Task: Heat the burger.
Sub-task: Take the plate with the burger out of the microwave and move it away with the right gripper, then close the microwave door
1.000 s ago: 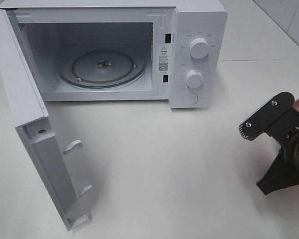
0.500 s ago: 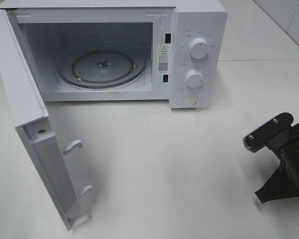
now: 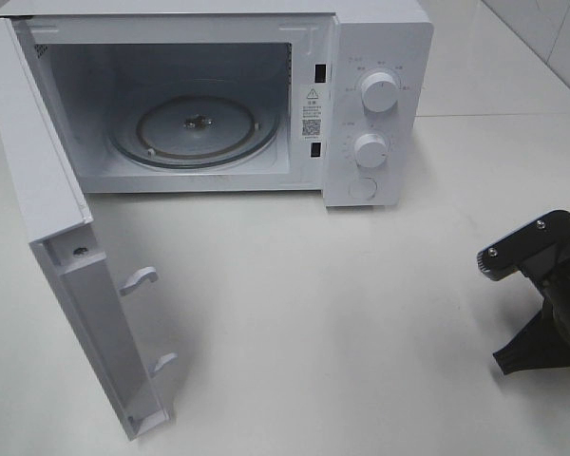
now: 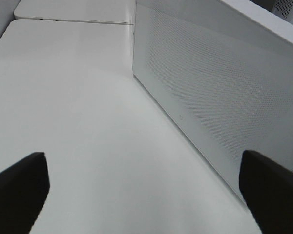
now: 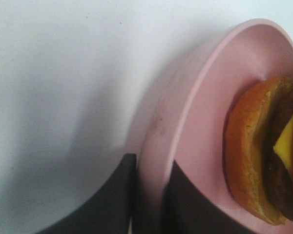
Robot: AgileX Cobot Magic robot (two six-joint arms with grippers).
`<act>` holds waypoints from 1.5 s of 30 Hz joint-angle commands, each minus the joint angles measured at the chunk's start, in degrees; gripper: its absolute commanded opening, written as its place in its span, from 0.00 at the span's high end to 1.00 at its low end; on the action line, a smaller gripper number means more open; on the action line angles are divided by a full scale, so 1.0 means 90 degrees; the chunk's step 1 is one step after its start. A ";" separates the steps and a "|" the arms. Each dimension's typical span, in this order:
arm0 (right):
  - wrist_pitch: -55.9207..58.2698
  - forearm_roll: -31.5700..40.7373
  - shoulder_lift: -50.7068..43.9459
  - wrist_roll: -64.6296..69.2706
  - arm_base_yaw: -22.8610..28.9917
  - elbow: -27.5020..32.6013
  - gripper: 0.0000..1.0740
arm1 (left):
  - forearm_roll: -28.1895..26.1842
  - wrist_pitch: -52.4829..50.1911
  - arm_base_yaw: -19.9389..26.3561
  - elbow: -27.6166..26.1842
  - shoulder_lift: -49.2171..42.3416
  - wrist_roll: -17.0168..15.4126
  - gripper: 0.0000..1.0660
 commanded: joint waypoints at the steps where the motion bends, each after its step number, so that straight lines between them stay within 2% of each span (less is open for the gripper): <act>1: -0.0013 -0.0076 0.0000 0.0108 -0.0025 -0.0057 0.78 | -0.0038 -0.0064 0.0019 0.0019 -0.0025 -0.0013 0.08; 2: -0.0013 -0.0076 0.0000 0.0108 -0.0025 -0.0057 0.78 | -0.0038 -0.0064 0.0019 0.0019 -0.0025 -0.0013 0.08; 4: -0.0025 0.0146 0.0000 0.0089 -0.0025 -0.0057 0.64 | -0.0038 -0.0064 0.0019 0.0019 -0.0025 -0.0013 0.08; 5: -0.0025 0.0146 0.0000 0.0089 -0.0025 -0.0057 0.64 | -0.0038 -0.0064 0.0019 0.0019 -0.0025 -0.0013 0.08; 7: -0.0006 0.0312 -0.0051 0.0070 -0.0025 -0.0057 0.53 | -0.0038 -0.0064 0.0019 0.0019 -0.0025 -0.0013 0.08; 10: -0.0006 0.0350 -0.0089 0.0064 -0.0025 -0.0057 0.50 | -0.0038 -0.0064 0.0019 0.0019 -0.0025 -0.0013 0.08; 12: 0.0013 0.0433 -0.0299 0.0064 -0.0006 -0.0057 0.43 | -0.0038 -0.0064 0.0019 0.0019 -0.0025 -0.0013 0.08; 22: -0.0025 0.1108 -0.1241 -0.0013 0.0000 -0.0057 0.42 | -0.0038 -0.0064 0.0019 0.0019 -0.0025 -0.0013 0.08; 30: -0.0503 0.1967 -0.2674 -0.0719 0.0000 -0.0057 0.42 | -0.0038 -0.0064 0.0019 0.0019 -0.0025 -0.0013 0.08; 31: -0.0656 0.2266 -0.3100 -0.1070 0.0000 -0.0057 0.42 | -0.0038 -0.0064 0.0019 0.0019 -0.0025 -0.0013 0.08; 33: -0.0738 0.2445 -0.3310 -0.1311 0.0000 -0.0057 0.42 | -0.0038 -0.0064 0.0019 0.0019 -0.0025 -0.0013 0.08; 34: -0.0910 0.2827 -0.3686 -0.1840 0.0000 -0.0057 0.42 | -0.0038 -0.0064 0.0019 0.0019 -0.0025 -0.0013 0.08; 35: -0.0910 0.2827 -0.3686 -0.1840 0.0000 -0.0057 0.42 | -0.0038 -0.0064 0.0019 0.0019 -0.0025 -0.0013 0.08; 37: -0.1076 0.3629 -0.4240 -0.2916 0.0000 -0.0057 0.42 | -0.0038 -0.0064 0.0019 0.0019 -0.0025 -0.0013 0.08; 38: -0.1076 0.3629 -0.4240 -0.2916 0.0000 -0.0057 0.42 | -0.0038 -0.0064 0.0019 0.0019 -0.0025 -0.0013 0.08; 39: -0.1101 0.4157 -0.4571 -0.3565 0.0000 -0.0057 0.42 | -0.0038 -0.0064 0.0019 0.0019 -0.0025 -0.0013 0.08; 40: -0.1101 0.4157 -0.4571 -0.3565 0.0000 -0.0057 0.42 | -0.0038 -0.0064 0.0019 0.0019 -0.0025 -0.0013 0.08; 41: -0.1095 0.4475 -0.4756 -0.3928 0.0000 -0.0064 0.42 | -0.0038 -0.0064 0.0019 0.0019 -0.0025 -0.0013 0.08; 42: -0.1025 0.5182 -0.5106 -0.4660 0.0000 -0.0153 0.42 | -0.0038 -0.0064 0.0019 0.0019 -0.0025 -0.0013 0.08; 43: -0.1025 0.5182 -0.5106 -0.4660 0.0000 -0.0153 0.42 | -0.0038 -0.0064 0.0019 0.0019 -0.0025 -0.0013 0.08; 44: -0.0993 0.5583 -0.5284 -0.5099 0.0000 -0.0223 0.42 | -0.0038 -0.0064 0.0019 0.0019 -0.0025 -0.0013 0.08; 45: -0.0980 0.6303 -0.5564 -0.5991 0.0000 -0.0350 0.42 | -0.0038 -0.0064 0.0019 0.0019 -0.0025 -0.0013 0.08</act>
